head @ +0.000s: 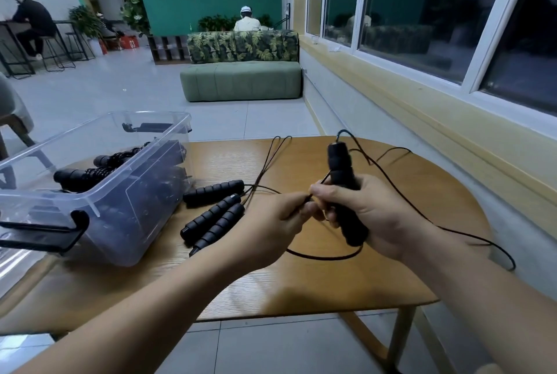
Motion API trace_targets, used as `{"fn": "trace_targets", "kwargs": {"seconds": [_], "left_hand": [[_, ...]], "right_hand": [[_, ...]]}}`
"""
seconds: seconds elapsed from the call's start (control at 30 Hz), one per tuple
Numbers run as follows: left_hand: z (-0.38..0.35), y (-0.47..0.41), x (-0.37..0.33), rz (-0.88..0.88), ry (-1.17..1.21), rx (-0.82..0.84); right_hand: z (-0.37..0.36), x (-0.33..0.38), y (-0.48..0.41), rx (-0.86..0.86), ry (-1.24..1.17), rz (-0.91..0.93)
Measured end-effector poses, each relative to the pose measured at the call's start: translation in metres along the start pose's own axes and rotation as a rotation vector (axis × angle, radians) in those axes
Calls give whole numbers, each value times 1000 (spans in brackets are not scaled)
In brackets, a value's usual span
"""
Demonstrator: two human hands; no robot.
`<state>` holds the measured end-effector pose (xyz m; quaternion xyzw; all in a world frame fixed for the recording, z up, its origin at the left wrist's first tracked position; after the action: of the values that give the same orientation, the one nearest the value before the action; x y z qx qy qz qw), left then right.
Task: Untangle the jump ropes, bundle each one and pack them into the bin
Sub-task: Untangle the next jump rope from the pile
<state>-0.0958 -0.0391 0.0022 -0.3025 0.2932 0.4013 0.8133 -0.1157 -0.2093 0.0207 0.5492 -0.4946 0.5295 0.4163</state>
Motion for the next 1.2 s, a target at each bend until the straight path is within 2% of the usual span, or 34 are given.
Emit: {"fn": "trace_targets", "kwargs": {"seconds": [0.13, 0.23, 0.43, 0.57, 0.7, 0.87, 1.03, 1.2], "left_hand": [[-3, 1, 0, -53, -52, 21], [-8, 0, 8, 1, -22, 58], [-3, 0, 16, 82, -20, 91], [1, 1, 10, 81, -38, 46], [1, -1, 5, 54, 58, 13], [-4, -1, 1, -3, -38, 11], [-5, 0, -1, -19, -66, 28], [2, 1, 2, 43, -44, 55]], "right_hand": [[-6, 1, 2, -5, 91, 35], [-1, 7, 2, -82, 143, 46], [55, 30, -5, -358, -157, 66], [58, 25, -5, -313, -213, 29], [28, 11, 2, -156, -22, -1], [-1, 2, 7, -46, 100, 10], [1, 7, 4, -98, 150, 43], [41, 15, -6, -337, -56, 41]]}}
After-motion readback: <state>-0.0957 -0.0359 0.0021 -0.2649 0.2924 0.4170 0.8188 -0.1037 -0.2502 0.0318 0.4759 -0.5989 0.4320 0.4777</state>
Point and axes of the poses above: each hand's wrist, its own y-axis away from the middle knuckle, its own z-axis out of the back of the hand, x = y × z, the point moved 5 cm from there along -y, towards the middle knuckle, and after that the axes turned 3 degrees about z, right-handed, at the moved point
